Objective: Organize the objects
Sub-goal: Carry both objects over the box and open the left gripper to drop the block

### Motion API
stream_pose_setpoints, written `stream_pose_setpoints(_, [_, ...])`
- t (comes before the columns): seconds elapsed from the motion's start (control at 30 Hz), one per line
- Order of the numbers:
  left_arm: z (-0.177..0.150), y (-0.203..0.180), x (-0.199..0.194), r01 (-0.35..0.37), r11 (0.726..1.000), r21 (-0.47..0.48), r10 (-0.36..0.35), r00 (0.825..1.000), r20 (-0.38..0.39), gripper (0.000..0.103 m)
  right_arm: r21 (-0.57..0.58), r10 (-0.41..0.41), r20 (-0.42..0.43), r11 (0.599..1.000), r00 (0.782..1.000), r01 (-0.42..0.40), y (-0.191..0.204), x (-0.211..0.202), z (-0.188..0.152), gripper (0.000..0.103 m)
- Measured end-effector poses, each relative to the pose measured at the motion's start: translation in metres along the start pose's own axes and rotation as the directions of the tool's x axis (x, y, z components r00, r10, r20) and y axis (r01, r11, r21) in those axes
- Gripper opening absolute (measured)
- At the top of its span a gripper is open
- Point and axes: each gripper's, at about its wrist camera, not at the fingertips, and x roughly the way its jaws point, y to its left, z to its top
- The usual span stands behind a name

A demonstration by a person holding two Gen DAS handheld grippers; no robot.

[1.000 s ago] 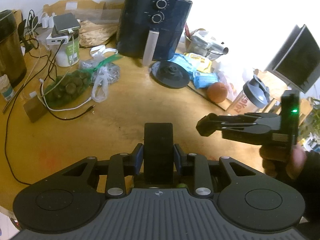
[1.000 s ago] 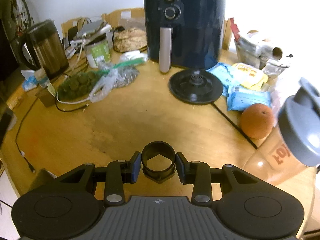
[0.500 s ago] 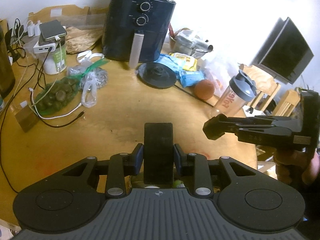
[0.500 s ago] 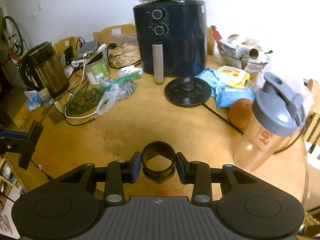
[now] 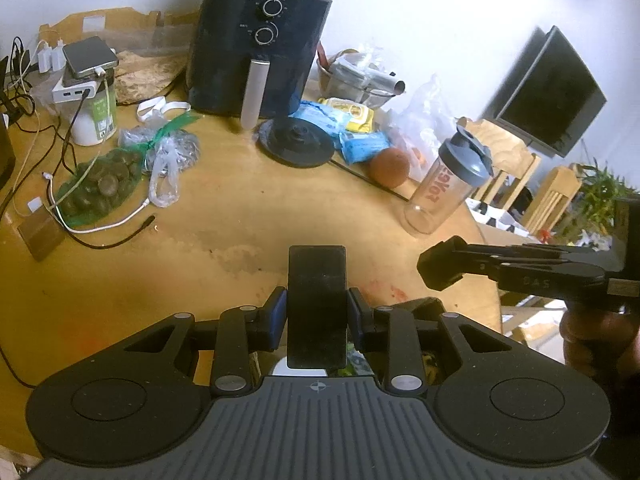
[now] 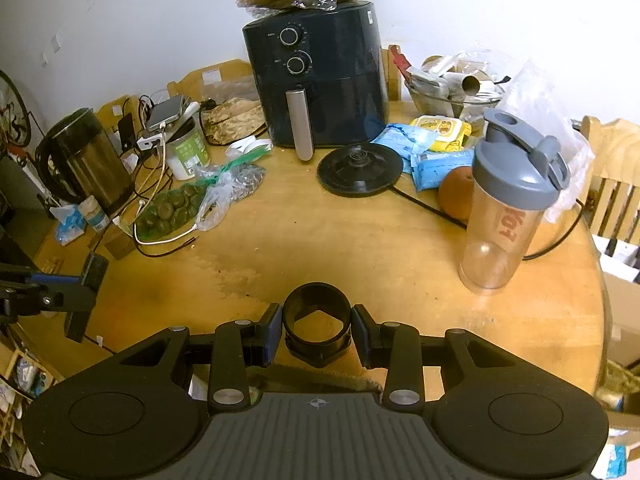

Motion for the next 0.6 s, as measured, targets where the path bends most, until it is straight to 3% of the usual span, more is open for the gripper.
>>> stream_pose_setpoints(0.6, [-0.027,-0.025,0.012,0.046,0.999,0.009,-0.046,0.996,-0.074,0.031,0.018,0.061,-0.007,0.998,0.998,-0.06,-0.004,-0.017,-0.021,0.04])
